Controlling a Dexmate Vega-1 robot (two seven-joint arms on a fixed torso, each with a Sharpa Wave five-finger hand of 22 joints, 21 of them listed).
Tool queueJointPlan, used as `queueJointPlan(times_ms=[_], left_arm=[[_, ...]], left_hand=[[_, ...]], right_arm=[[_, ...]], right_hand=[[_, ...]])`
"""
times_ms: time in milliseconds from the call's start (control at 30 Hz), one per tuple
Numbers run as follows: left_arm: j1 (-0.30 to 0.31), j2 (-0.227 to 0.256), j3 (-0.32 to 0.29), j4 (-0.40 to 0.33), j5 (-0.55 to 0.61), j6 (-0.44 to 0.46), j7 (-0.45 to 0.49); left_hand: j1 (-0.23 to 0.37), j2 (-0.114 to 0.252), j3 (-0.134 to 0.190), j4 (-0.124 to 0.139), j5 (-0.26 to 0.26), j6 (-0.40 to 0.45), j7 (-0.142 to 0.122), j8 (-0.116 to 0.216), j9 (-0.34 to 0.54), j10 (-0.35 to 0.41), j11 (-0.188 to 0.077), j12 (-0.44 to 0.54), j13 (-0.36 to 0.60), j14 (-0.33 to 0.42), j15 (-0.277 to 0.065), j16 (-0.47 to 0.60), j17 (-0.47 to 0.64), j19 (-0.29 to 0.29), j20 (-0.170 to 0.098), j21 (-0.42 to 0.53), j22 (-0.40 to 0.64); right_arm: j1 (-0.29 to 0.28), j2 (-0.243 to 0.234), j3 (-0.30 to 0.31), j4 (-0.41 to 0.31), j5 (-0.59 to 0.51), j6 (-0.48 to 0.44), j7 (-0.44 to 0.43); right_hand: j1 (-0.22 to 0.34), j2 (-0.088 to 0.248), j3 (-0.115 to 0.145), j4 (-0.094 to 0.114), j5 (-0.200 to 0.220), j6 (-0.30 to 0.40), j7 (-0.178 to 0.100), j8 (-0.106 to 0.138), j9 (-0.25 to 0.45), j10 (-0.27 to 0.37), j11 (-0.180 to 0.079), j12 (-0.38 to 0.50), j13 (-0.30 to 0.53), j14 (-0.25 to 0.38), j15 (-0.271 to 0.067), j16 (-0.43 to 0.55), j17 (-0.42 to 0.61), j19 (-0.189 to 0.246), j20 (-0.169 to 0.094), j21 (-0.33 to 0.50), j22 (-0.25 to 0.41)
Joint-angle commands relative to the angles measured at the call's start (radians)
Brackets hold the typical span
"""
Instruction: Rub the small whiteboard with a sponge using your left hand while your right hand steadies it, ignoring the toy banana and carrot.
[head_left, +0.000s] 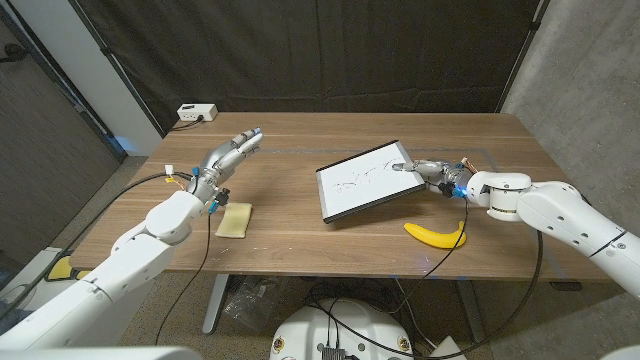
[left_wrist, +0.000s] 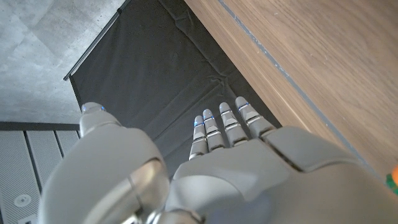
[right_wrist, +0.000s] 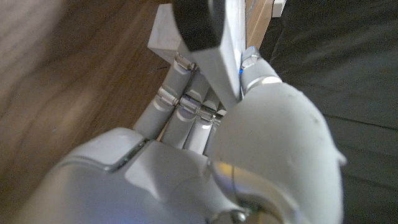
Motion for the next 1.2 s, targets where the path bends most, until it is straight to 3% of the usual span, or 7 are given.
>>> queueJointPlan(times_ms=[33, 133, 367, 633, 900, 1200], left_arm=[[0.12, 0.005, -0.068, -0.057, 0.269, -0.083, 0.191], [0.14, 0.002, -0.085, -0.057, 0.308, -0.098, 0.203], [0.234, 0.018, -0.16, -0.149, 0.426, 0.003, 0.251], [0.285, -0.03, -0.204, -0.165, 0.573, 0.014, 0.342], [0.381, -0.013, -0.28, -0.268, 0.687, 0.168, 0.311], [0.481, -0.019, -0.38, -0.399, 0.767, 0.33, 0.212]], left_hand=[[0.02, -0.013, -0.014, -0.013, 0.02, 0.048, -0.011, 0.011, 0.001, 0.051, -0.009, 0.004, 0.006, 0.043, -0.028, 0.001, 0.003, 0.038, -0.016, 0.003, 0.002], [0.027, -0.018, -0.02, -0.016, 0.028, 0.073, -0.016, 0.015, 0.001, 0.072, -0.023, 0.005, 0.006, 0.065, -0.035, 0.003, 0.003, 0.062, -0.022, 0.008, 0.002], [0.047, -0.018, -0.024, -0.025, 0.039, 0.089, -0.022, 0.014, 0.001, 0.093, -0.037, 0.003, 0.006, 0.089, -0.045, 0.004, 0.003, 0.095, -0.031, 0.016, 0.002], [0.123, -0.009, -0.023, -0.053, 0.067, 0.188, -0.052, 0.03, 0.001, 0.185, -0.073, 0.006, 0.006, 0.182, -0.076, 0.012, 0.002, 0.185, -0.045, 0.033, 0.002], [0.14, -0.009, -0.023, -0.059, 0.073, 0.203, -0.057, 0.031, 0.001, 0.198, -0.08, 0.004, 0.006, 0.196, -0.079, 0.011, 0.001, 0.199, -0.047, 0.035, 0.002], [0.151, -0.006, -0.023, -0.061, 0.076, 0.203, -0.06, 0.027, 0.001, 0.199, -0.082, -0.002, 0.006, 0.198, -0.081, 0.007, 0.001, 0.205, -0.049, 0.034, 0.002]], right_arm=[[-0.052, 0.011, 0.016, -0.033, 0.006, 0.059, -0.031], [-0.056, 0.01, 0.017, -0.03, 0.01, 0.071, -0.013], [-0.068, 0.005, 0.024, -0.039, 0.017, 0.079, -0.018], [-0.083, 0.003, 0.029, -0.079, 0.03, 0.059, -0.074], [-0.094, -0.007, 0.033, -0.115, 0.033, 0.054, -0.098], [-0.099, -0.012, 0.043, -0.141, 0.061, 0.032, -0.13]], right_hand=[[0.095, 0.094, -0.005, 0.002, 0.003, 0.003, -0.002, -0.005, 0.005, 0.009, -0.006, -0.003, 0.002, 0.059, -0.057, 0.009, 0.001, 0.022, -0.012, 0.01, -0.002], [0.095, 0.094, -0.008, 0.002, 0.004, 0.003, 0.0, -0.007, 0.006, 0.012, -0.009, -0.004, 0.002, 0.059, -0.058, 0.01, -0.001, 0.024, -0.012, 0.012, -0.005], [0.095, 0.094, -0.012, 0.001, 0.004, 0.002, -0.001, -0.012, 0.007, 0.01, -0.008, -0.008, 0.002, 0.059, -0.057, 0.013, -0.004, 0.025, -0.013, 0.017, -0.01], [0.096, 0.094, -0.015, 0.0, 0.005, 0.002, -0.002, -0.015, 0.011, 0.015, -0.005, -0.011, 0.002, 0.057, -0.057, 0.016, -0.008, 0.024, -0.013, 0.023, -0.012], [0.096, 0.093, -0.019, 0.0, 0.006, 0.003, -0.005, -0.018, 0.015, 0.014, -0.008, -0.015, 0.003, 0.056, -0.057, 0.018, -0.012, 0.021, -0.012, 0.031, -0.013], [0.097, 0.094, -0.022, 0.0, 0.006, 0.002, -0.005, -0.023, 0.017, 0.013, -0.009, -0.02, 0.004, 0.054, -0.057, 0.019, -0.015, 0.014, -0.012, 0.037, -0.014]])
